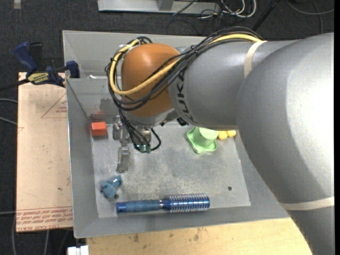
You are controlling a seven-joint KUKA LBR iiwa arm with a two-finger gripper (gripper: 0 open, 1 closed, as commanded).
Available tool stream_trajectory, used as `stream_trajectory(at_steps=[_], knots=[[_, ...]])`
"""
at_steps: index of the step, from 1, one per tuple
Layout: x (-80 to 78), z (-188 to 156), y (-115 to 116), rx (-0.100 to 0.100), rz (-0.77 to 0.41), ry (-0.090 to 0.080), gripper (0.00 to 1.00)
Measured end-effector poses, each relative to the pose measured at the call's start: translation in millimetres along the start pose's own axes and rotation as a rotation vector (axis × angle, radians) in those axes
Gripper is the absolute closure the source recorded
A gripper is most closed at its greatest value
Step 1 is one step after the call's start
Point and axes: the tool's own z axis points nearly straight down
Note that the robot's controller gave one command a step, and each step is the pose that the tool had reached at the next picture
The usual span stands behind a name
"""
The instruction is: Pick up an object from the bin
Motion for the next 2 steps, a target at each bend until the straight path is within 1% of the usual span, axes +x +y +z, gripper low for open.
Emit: stream_trajectory(at_steps=[1,2], knots=[[66.2,71,29,-0.002,-0.401,-0.008,0.00],[59.2,38,29,0.000,-0.510,-0.012,0.00]])
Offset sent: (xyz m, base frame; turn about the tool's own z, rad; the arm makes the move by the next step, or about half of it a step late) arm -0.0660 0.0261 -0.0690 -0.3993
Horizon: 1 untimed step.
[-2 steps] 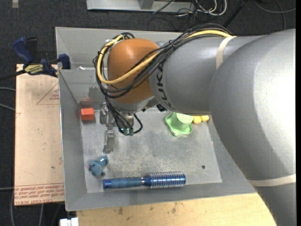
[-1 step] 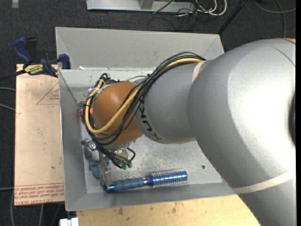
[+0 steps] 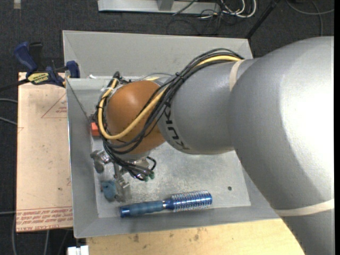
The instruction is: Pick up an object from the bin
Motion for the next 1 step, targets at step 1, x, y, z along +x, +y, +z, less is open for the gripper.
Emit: stream_trajectory(at_steps=[1], knots=[[-1.1,1.0,0.3,-0.001,-0.160,0.002,0.00]])
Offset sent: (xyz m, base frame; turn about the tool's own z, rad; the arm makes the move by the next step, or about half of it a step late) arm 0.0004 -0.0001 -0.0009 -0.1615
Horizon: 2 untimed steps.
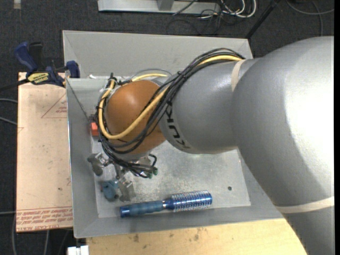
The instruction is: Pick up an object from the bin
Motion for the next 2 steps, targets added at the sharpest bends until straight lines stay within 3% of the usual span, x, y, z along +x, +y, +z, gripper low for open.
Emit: stream_trajectory(at_steps=[1,2], knots=[[-6.5,30.3,-6.0,0.005,-0.187,0.007,0.00],[-6.5,30.5,-6.8,0.004,-0.182,0.006,0.00]])
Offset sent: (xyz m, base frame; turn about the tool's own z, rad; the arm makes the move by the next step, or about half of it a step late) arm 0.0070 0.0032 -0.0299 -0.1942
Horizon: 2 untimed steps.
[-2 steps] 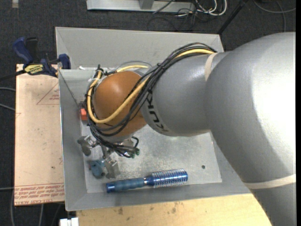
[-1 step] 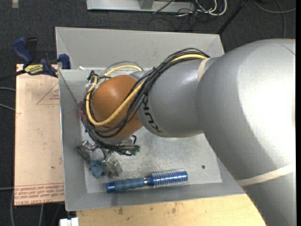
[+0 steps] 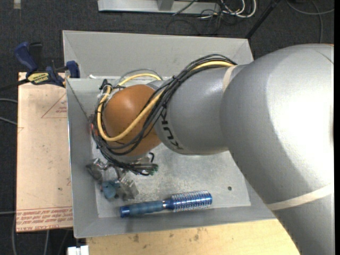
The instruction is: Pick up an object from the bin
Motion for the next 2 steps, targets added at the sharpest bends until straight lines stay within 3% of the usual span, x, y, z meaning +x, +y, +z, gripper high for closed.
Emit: stream_trajectory(at_steps=[1,2], knots=[[-0.7,-0.3,0.9,-0.001,-0.001,-0.002,1.00],[-1.5,-0.5,1.0,-0.005,0.002,-0.005,1.00]])
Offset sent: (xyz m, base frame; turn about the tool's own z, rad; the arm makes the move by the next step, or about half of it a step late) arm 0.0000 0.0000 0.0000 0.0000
